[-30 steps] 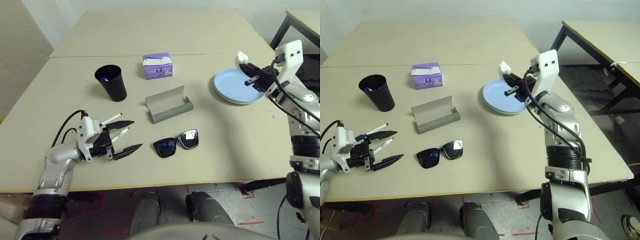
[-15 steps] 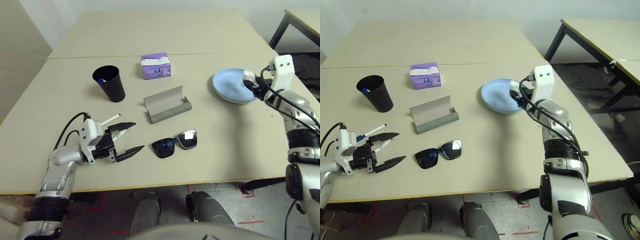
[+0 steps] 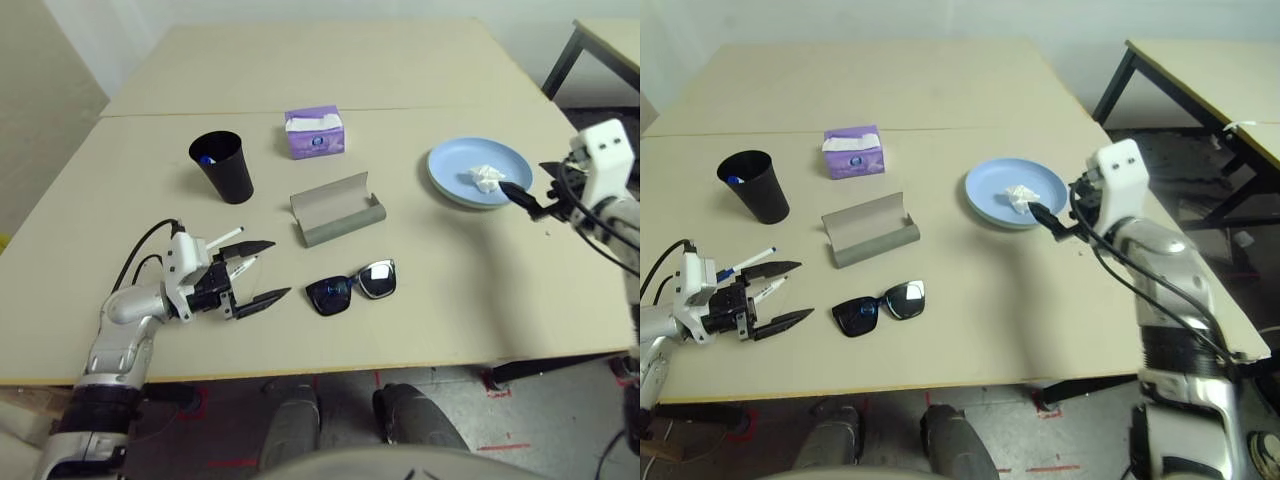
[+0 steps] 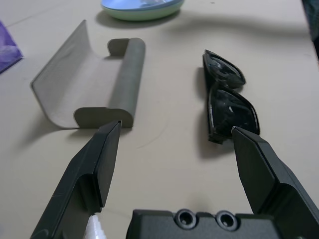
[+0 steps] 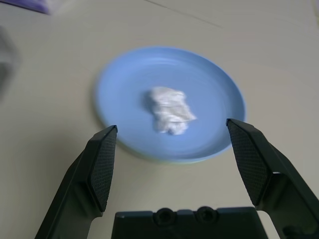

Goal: Organize and tidy the items on the table.

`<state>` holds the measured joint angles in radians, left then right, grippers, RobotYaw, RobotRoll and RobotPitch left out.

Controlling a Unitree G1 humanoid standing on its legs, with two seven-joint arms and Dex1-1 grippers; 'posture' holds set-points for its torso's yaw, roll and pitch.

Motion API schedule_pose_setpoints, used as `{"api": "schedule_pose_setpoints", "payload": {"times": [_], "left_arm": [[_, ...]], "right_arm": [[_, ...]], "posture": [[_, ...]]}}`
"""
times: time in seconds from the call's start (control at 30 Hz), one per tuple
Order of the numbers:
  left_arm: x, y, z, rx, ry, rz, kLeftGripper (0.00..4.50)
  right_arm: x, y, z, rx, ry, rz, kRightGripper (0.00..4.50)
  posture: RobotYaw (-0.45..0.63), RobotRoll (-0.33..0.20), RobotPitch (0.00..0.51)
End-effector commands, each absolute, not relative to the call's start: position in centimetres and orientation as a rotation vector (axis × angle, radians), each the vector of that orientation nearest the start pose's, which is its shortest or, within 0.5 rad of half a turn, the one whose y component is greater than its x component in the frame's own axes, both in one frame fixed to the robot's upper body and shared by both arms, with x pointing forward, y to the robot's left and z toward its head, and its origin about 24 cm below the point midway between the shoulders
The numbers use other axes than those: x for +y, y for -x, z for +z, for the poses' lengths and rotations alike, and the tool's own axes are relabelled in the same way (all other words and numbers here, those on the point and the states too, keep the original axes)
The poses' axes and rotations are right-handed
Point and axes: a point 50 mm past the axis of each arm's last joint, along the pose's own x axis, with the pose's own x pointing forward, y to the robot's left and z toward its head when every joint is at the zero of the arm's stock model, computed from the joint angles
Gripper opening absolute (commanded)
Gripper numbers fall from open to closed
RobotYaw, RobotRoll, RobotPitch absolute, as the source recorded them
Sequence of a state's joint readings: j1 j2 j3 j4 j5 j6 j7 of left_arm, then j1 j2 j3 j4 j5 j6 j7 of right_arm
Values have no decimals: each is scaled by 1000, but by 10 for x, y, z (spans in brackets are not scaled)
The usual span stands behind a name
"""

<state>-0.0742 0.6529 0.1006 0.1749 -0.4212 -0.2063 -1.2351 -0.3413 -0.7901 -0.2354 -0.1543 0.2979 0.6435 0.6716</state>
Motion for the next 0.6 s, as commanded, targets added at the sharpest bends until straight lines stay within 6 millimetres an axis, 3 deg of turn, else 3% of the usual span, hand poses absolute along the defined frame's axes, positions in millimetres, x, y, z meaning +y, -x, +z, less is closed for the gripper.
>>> {"api": "schedule_pose_setpoints", "payload": {"times": [0.03, 0.23, 0.37, 0.47, 0.6], "left_arm": [[253, -234, 86, 16, -319, -1105, 4500], [255, -238, 87, 18, -324, -1114, 4500], [256, -241, 87, 21, -327, -1118, 4500], [257, -243, 86, 23, -330, -1116, 4500], [259, -245, 86, 24, -334, -1112, 4500]], "right_arm": [[-243, -264, 200, 172, 332, 519, 4458], [-191, -252, 219, 290, 323, 711, 4458], [-145, -247, 224, 416, 582, 926, 4458], [-129, -249, 219, 455, 816, 1025, 4458], [-119, -253, 213, 528, 885, 1131, 4458]], "posture": [[-77, 0, 114], [-91, 0, 118], [-97, 0, 122], [-103, 0, 123], [-95, 0, 124]]}}
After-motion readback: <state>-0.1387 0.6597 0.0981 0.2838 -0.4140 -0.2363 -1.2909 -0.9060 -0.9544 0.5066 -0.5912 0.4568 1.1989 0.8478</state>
